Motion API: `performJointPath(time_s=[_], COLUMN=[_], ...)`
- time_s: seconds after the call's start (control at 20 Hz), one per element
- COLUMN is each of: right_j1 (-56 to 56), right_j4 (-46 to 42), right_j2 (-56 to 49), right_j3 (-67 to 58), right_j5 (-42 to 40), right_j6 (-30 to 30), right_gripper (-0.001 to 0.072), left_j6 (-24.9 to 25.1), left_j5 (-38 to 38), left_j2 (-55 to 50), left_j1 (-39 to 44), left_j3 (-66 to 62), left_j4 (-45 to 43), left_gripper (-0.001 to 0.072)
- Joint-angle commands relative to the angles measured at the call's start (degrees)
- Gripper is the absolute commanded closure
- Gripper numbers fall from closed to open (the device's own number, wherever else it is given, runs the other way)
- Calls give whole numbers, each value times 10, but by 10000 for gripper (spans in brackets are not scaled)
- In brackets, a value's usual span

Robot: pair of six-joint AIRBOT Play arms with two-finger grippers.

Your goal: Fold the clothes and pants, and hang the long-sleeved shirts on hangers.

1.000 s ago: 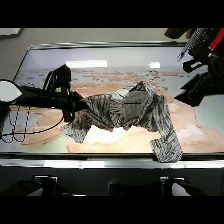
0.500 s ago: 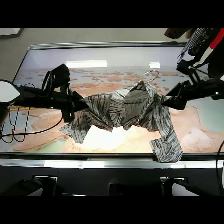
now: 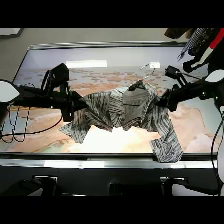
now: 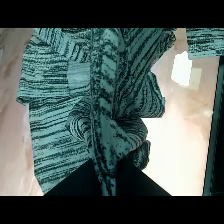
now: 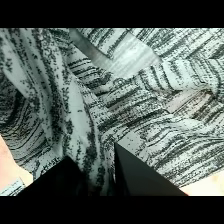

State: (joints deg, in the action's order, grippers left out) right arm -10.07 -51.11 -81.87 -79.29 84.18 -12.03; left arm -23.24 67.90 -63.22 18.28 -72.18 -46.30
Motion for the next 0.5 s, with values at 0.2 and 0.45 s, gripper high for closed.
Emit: performJointPath(time_s=[0.2,0.45], right_j1=[0,0], right_j4=[-13,-69], right_j2=[61,175], right_j3=[0,0], right_j5=[52,82], right_j6=[-63,-88], right_gripper=[688,689], left_j6=[-4,-137], left_j5=[0,-75], left_j2=[0,0], left_j1=[0,0], left_j3=[0,0], left_j4=[0,0], left_gripper=[606,157])
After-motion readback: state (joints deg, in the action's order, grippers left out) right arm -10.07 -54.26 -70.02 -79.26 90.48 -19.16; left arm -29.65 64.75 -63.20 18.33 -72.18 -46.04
